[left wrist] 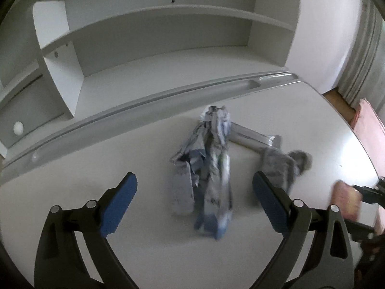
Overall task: Collect trash
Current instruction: 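Grasp the red-yellow box with the right tool while the left tool grasps the blue-white wrapper, then carry the box and wrapper over the bin and open the left tool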
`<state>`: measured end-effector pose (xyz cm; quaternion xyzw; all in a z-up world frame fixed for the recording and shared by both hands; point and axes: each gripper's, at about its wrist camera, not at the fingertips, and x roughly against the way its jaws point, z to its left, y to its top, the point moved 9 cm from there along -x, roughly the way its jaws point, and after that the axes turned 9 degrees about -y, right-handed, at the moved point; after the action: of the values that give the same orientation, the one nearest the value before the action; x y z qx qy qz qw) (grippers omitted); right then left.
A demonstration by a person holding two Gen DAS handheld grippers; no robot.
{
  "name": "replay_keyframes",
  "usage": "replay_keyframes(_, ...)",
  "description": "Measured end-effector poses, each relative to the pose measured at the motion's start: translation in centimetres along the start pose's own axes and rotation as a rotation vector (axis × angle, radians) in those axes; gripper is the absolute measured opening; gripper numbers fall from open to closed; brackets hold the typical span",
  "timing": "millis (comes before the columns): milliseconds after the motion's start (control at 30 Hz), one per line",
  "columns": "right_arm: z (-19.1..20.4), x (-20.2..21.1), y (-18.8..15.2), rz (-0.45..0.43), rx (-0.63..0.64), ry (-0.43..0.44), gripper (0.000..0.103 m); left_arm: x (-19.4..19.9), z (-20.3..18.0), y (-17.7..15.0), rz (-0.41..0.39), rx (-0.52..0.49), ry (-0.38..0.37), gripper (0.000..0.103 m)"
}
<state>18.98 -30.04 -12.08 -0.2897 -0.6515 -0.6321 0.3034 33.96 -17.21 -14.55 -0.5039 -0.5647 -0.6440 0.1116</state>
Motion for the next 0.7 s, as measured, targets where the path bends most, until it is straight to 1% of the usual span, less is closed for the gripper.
replay_keyframes(33, -0.6, 0.2, -0.3, 0.000, -0.012, -0.004, 0.045, -0.2, 0.3, 0.0, 0.001, 0.010, -0.002, 0.083)
replay_keyframes(67, -1.0, 0.4, -0.5, -0.001, -0.021, -0.007, 0.045, -0.3, 0.4, -0.1, 0.005, 0.017, -0.004, 0.062)
replay_keyframes(100, -1.3, 0.6, -0.6, -0.003, -0.028, -0.011, 0.045, -0.4, 0.3, -0.3, 0.021, 0.019, -0.015, 0.055)
replay_keyframes(133, -1.8, 0.8, -0.8, -0.006, -0.036, -0.018, 0.045, -0.2, 0.4, -0.3, 0.016, 0.011, -0.017, 0.040)
replay_keyframes(167, -2.1, 1.1, -0.9, -0.009, -0.042, -0.025, 0.045, 0.0, 0.3, -0.4, 0.022, 0.006, -0.019, 0.036)
replay_keyframes(267, -3.5, 2.1, -1.4, -0.021, -0.072, -0.047, 0.045, 0.9, 0.3, -0.6, 0.023, 0.026, -0.041, 0.034)
replay_keyframes(400, -7.0, 4.2, -2.2, -0.051, -0.138, -0.103, 0.045, 3.9, -0.7, 0.2, -0.054, 0.002, 0.012, 0.034)
replay_keyframes(467, -8.9, 5.2, -2.8, -0.061, -0.177, -0.135, 0.045, 5.2, -2.3, 1.1, -0.092, -0.011, 0.004, 0.034)
replay_keyframes(567, -13.9, 7.2, -4.7, -0.075, -0.281, -0.210, 0.045, 6.3, -7.8, 2.2, -0.124, -0.075, -0.074, 0.034)
replay_keyframes(667, -18.5, 9.4, -7.5, -0.079, -0.376, -0.285, 0.045, 6.7, -15.5, 2.1, -0.136, -0.189, -0.174, 0.034)
replay_keyframes(700, -20.6, 10.5, -9.1, -0.079, -0.420, -0.325, 0.045, 6.4, -18.7, 1.7, -0.131, -0.238, -0.220, 0.034)
